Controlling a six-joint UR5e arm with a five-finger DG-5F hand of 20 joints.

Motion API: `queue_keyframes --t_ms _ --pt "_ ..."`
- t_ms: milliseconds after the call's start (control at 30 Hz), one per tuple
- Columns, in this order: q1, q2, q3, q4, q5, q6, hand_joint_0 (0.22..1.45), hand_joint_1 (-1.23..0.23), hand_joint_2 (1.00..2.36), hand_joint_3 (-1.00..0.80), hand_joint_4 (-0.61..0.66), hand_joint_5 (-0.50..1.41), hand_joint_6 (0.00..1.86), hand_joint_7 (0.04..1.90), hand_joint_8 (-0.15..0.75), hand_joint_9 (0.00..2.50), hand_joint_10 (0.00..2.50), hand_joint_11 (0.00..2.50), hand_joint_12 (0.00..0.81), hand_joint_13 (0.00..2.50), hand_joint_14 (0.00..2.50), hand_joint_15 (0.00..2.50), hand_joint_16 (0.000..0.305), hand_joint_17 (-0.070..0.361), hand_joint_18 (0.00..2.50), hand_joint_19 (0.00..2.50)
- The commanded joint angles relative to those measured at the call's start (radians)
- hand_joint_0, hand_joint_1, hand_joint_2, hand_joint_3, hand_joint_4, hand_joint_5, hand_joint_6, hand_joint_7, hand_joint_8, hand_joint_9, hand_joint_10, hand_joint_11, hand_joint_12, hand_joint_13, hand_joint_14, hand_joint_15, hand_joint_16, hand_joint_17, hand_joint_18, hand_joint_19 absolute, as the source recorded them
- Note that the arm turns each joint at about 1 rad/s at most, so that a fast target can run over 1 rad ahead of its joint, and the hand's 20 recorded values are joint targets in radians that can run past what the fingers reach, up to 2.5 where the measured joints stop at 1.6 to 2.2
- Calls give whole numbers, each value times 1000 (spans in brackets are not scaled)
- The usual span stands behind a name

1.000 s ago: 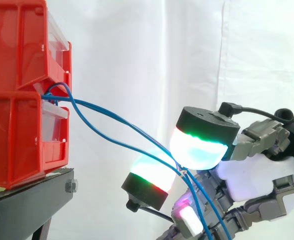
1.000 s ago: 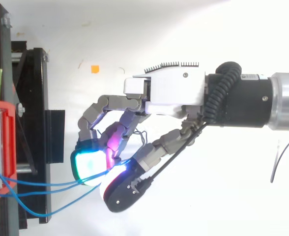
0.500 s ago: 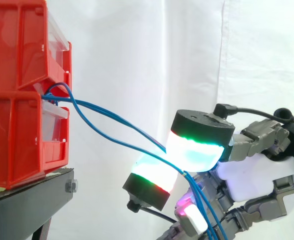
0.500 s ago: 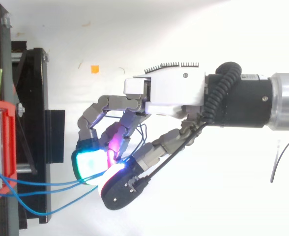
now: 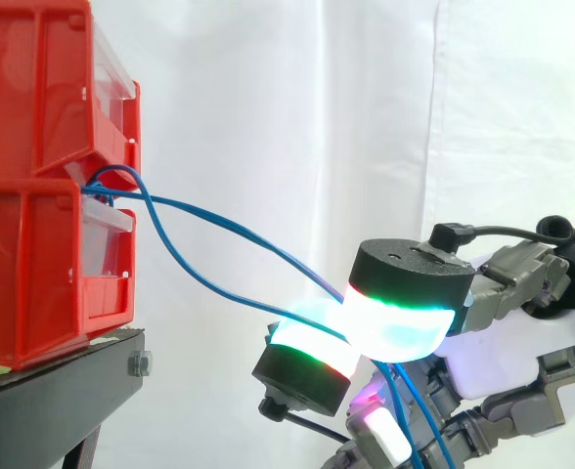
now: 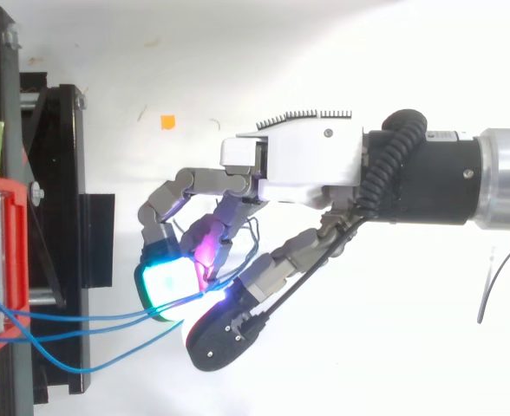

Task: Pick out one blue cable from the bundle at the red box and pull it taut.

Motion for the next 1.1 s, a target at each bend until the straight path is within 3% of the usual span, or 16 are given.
queue_keyframes --t_ms 0,133,400,567,700,833,1067 --pt "0 -1 0 -1 0 0 868 -944 1009 -404 -294 -165 953 1258 209 1055 20 581 213 608 9 243 34 76 590 344" --pt "0 1 0 -2 0 0 866 -951 1001 -500 -265 -179 950 1190 193 1002 19 553 225 621 9 240 35 78 597 312" --pt "1 1 0 -1 2 0 815 -961 1000 -500 -226 -184 946 1054 188 966 22 549 234 631 10 221 36 81 656 237" --pt "0 1 0 -1 0 0 790 -951 1000 -500 -214 -184 940 1073 188 976 21 549 234 639 8 216 36 80 669 241" --pt "0 1 0 -1 0 0 668 -912 1000 -500 -163 -179 931 892 204 988 19 567 229 648 9 239 35 78 665 292" --pt "0 1 0 -1 0 0 542 -847 1000 -500 -124 -176 893 886 226 1006 20 557 239 665 9 245 36 82 671 314" --pt "0 1 0 1 0 3 484 -743 1000 -500 -76 -186 865 829 251 996 18 538 272 710 10 271 41 91 694 346"
